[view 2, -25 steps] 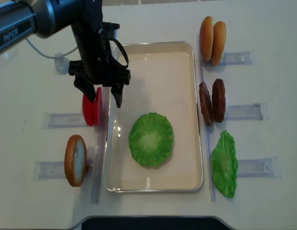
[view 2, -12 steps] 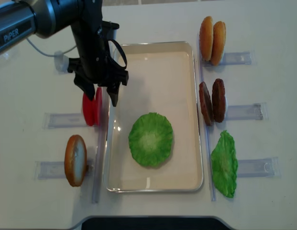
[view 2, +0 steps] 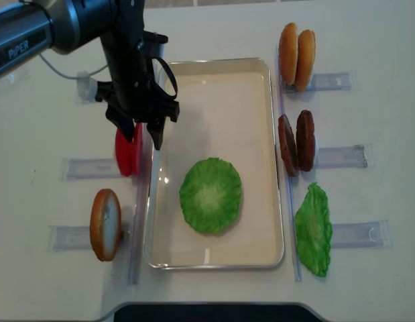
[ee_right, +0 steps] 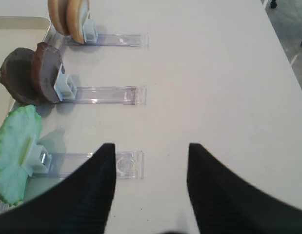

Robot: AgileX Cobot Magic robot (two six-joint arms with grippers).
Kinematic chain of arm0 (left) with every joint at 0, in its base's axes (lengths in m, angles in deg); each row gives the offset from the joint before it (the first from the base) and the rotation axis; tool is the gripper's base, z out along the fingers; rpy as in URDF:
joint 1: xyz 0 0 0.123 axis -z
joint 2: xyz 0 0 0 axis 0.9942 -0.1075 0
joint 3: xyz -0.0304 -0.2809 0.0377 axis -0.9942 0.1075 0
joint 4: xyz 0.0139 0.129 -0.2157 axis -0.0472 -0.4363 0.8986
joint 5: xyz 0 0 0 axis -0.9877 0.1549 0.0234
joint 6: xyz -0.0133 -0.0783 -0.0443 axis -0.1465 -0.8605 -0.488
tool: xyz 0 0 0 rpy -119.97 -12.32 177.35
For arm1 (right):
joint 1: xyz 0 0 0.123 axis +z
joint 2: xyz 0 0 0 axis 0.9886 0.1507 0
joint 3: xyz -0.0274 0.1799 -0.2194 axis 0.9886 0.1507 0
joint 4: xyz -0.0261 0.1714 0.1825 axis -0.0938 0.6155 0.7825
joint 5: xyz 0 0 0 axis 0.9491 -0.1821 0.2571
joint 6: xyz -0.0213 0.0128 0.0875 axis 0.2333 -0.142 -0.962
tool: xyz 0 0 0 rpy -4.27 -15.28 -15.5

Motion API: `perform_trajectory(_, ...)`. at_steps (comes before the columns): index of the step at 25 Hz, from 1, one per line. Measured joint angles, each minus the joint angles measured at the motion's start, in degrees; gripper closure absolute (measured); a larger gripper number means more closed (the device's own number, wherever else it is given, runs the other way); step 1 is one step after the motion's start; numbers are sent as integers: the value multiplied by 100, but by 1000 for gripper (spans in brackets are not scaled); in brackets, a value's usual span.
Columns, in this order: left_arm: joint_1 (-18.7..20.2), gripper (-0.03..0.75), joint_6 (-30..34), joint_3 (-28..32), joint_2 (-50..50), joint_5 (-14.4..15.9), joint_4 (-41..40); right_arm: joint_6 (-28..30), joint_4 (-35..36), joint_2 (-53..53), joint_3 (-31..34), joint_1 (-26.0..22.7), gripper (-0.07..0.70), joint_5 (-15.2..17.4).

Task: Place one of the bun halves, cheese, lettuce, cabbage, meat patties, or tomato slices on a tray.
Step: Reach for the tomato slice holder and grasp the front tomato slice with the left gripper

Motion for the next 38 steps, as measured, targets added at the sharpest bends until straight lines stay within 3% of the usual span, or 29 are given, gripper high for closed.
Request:
perform_trajectory(25,0,303,185,51,-39,-13,-4,0,-5,0,0,0,277,0)
perform_trajectory(33,0,307,190,394,-46,-15,-217,0,-5,0,0,0,277,0)
perform_trajectory(38,0,400,149,394,-46,-15,-409,0,-5,0,0,0,277,0)
